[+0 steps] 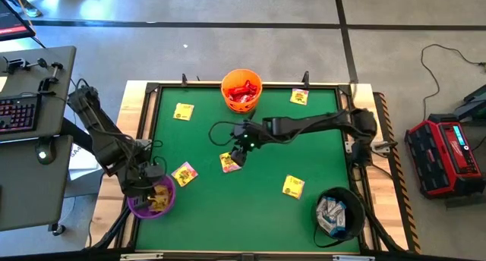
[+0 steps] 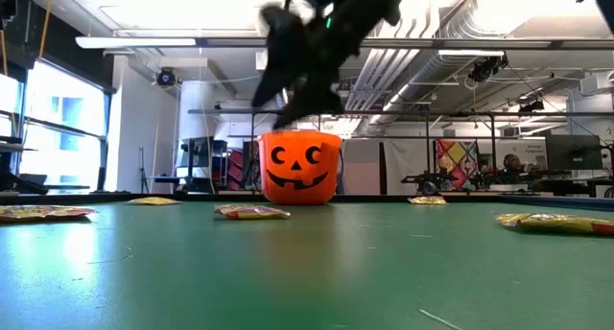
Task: Sort candy by brand, put in halloween buckets
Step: Put the yellow candy into the purple bucket
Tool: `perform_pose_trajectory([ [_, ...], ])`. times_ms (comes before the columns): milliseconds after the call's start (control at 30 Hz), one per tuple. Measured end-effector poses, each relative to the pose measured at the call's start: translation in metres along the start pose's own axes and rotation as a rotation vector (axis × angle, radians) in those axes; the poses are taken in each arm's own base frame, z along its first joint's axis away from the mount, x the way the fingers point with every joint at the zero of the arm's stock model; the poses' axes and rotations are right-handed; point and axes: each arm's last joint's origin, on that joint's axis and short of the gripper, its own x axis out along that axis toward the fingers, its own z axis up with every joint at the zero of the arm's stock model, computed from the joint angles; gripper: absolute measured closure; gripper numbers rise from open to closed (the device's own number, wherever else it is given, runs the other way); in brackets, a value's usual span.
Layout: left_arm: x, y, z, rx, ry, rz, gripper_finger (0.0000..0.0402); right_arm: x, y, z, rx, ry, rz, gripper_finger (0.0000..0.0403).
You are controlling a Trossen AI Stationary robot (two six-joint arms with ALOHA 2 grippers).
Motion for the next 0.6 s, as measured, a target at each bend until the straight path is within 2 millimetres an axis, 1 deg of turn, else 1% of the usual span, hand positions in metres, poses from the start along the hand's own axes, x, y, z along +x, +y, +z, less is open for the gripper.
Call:
perform_pose_trajectory([
  [133, -0.012, -0.009, 0.003, -0.024, -0.027, -0.044, 0.0241, 0.033, -0.015, -0.012, 0.044, 0.074, -0.05, 0.0162],
  [267, -0.024, -0.016, 0.007, -0.006, -0.103, -0.074, 0.0239, 0.063, -0.026, -0.025, 0.019, 0.114, -0.085, 0.0162],
  [367, -0.03, -0.019, 0.009, -0.002, -0.144, -0.084, 0.024, 0.084, -0.031, -0.032, -0.003, 0.112, -0.083, 0.0162],
  [433, -0.031, -0.02, 0.009, -0.002, -0.149, -0.085, 0.024, 0.093, -0.034, -0.037, -0.012, 0.108, -0.101, 0.0162],
  [500, -0.031, -0.02, 0.009, -0.007, -0.149, -0.085, 0.024, 0.097, -0.034, -0.039, -0.021, 0.098, -0.138, 0.0168],
  [600, -0.031, -0.021, 0.009, -0.01, -0.152, -0.094, 0.024, 0.1, -0.034, -0.041, -0.038, 0.092, -0.166, 0.0195],
])
